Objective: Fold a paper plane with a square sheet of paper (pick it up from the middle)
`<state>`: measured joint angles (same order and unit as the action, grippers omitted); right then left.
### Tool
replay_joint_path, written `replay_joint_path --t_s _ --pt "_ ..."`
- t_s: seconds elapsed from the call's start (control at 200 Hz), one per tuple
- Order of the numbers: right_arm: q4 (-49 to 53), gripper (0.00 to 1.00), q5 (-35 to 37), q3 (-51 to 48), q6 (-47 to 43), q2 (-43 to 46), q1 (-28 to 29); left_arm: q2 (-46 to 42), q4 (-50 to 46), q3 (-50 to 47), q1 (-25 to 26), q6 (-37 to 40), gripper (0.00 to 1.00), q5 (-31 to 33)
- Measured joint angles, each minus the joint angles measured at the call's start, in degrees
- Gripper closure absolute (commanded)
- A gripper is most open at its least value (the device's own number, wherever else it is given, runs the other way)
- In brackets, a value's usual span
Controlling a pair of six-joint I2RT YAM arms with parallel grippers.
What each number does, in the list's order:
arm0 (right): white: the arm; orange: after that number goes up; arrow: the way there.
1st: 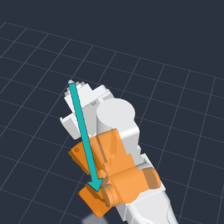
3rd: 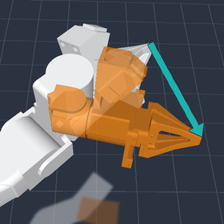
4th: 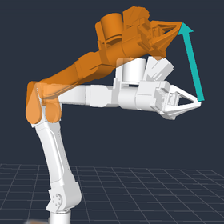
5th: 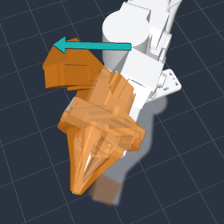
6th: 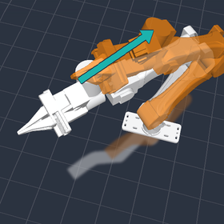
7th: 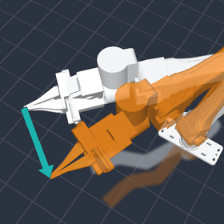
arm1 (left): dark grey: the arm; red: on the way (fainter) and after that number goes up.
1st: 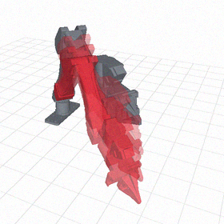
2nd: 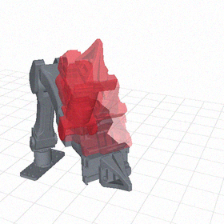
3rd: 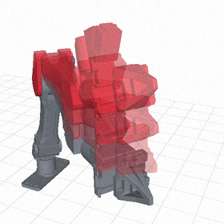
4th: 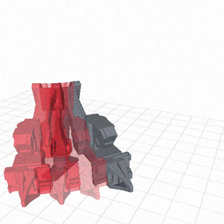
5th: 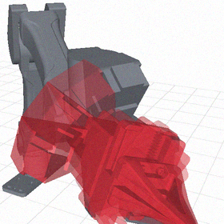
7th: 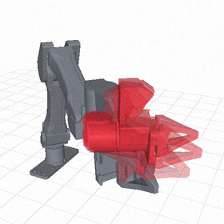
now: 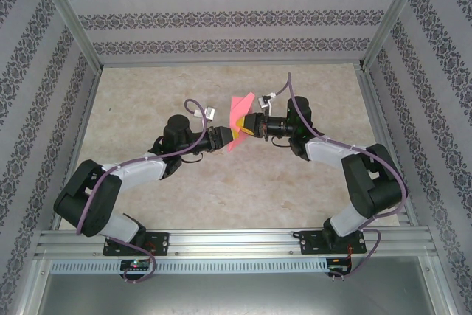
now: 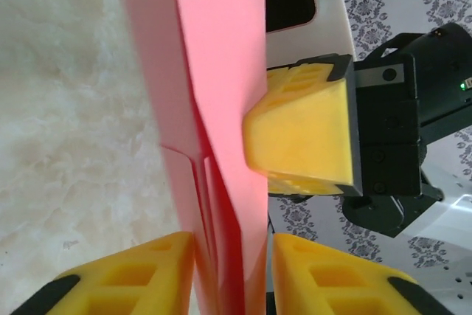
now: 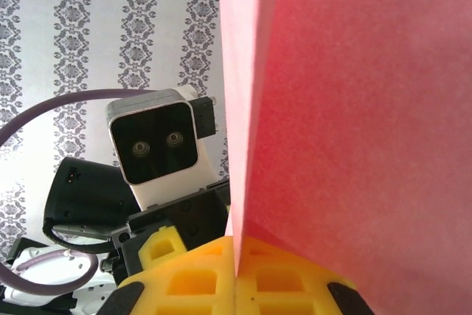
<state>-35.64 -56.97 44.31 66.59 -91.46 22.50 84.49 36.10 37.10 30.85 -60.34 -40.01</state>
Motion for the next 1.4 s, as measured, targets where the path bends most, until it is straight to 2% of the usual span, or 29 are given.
replay_joint_path --t_s 0.07,0.23,0.395,0.495,0.594,0.699,0.844,0.989,1.064,1.134,1.299,1.399 --pt "0.9 0.86 -0.1 0.1 -0.4 0.0 -0.1 0.0 -0.1 0.0 0.0 0.2 0.88 0.1" --pt "10.8 0.58 1.5 1.6 -6.5 0.5 -1.0 -0.2 -3.9 0.1 0.0 3.0 0.93 1.8" --pt "29.7 0.38 11.0 3.5 -18.2 5.2 -2.8 -2.0 -20.5 4.2 0.0 11.1 0.93 8.4" --pt "39.0 0.30 19.1 4.1 -24.2 9.3 -3.1 -3.0 -35.5 10.6 0.7 17.8 0.93 17.8" --pt "44.9 0.24 25.7 4.1 -27.7 12.3 -3.1 -2.8 -50.2 18.6 3.1 23.5 0.93 31.0" --pt "48.6 0.22 31.6 4.0 -29.5 14.0 -3.1 -0.9 -63.2 26.5 6.8 26.9 0.93 45.3" --pt "51.3 0.22 37.3 3.9 -30.3 14.7 -3.1 5.8 -77.0 34.3 10.8 28.0 0.93 62.4" --pt "52.7 0.22 40.7 3.2 -30.3 14.7 -3.1 14.1 -85.6 38.2 13.2 28.0 0.90 72.2" --pt "53.3 0.22 42.1 2.7 -30.3 14.7 -3.1 17.4 -87.0 38.4 13.8 28.0 0.81 73.2" --pt "53.6 0.22 43.0 2.3 -30.3 14.7 -3.2 19.5 -86.9 38.4 14.0 28.2 0.64 71.6" --pt "54.1 0.21 43.5 1.9 -30.1 14.7 -3.3 20.0 -82.2 37.4 13.7 28.8 0.36 61.3" --pt "54.1 0.21 43.5 1.9 -30.1 14.7 -3.3 18.2 -77.0 34.5 12.6 29.0 0.29 53.2"
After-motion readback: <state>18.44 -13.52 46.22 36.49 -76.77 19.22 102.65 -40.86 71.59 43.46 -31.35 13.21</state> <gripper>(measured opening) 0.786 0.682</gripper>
